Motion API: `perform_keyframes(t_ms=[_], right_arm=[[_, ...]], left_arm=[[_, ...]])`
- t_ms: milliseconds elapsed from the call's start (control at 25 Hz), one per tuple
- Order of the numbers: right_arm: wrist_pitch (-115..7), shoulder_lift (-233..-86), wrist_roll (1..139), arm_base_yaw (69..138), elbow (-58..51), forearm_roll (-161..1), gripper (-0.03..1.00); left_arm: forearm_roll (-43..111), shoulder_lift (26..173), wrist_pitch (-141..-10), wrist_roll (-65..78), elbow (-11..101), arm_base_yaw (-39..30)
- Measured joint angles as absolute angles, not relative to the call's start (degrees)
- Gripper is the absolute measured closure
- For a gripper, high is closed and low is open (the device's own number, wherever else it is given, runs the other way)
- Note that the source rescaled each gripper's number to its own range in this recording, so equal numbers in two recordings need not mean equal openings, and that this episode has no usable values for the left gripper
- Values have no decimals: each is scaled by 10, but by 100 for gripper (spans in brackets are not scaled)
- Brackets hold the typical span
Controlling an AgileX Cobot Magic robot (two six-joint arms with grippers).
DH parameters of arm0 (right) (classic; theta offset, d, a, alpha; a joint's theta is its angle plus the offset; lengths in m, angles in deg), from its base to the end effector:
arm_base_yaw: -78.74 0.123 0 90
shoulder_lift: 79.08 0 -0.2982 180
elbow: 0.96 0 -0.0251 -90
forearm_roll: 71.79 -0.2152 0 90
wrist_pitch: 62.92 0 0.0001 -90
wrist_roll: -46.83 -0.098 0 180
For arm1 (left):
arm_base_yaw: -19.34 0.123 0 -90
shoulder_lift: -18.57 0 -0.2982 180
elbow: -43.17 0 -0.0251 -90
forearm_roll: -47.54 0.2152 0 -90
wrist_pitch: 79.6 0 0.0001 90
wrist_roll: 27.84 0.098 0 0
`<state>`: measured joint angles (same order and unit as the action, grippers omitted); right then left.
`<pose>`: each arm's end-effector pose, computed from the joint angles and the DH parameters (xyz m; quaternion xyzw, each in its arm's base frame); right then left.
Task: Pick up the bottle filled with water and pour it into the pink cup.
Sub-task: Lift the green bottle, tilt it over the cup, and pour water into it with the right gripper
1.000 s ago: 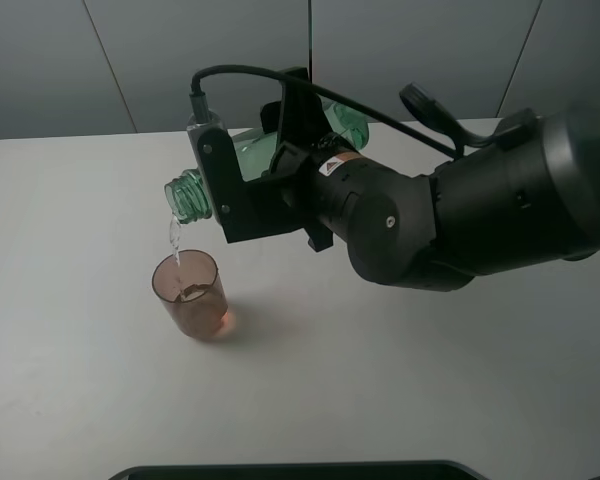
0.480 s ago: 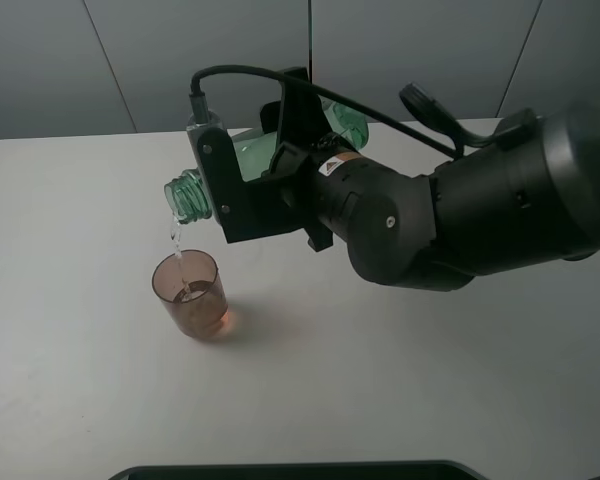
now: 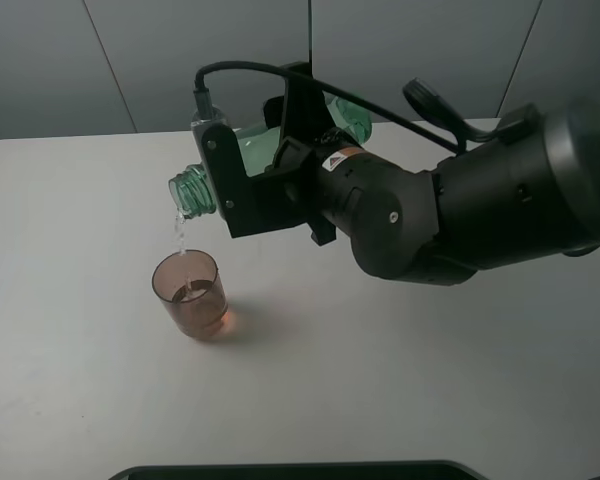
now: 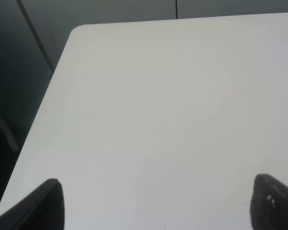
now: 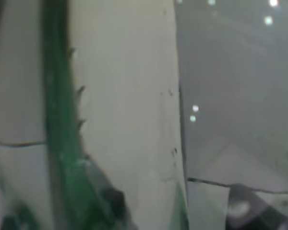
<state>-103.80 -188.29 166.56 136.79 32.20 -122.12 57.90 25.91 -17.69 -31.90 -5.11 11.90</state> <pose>0.2149 0.2514 0.2157 -0.6925 0.4386 -0.3040 0.4856 -0.0439 0.0214 0.2591 0.0202 0.8513 0.0380 0.5229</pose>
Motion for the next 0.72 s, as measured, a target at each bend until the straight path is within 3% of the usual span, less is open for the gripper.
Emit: perform_keyframes(t_ms=[720], right_arm=[[-1038,-1883,1666,1359,319,-1203,94]], left_arm=[[579,259,-177,-319,-51,119]])
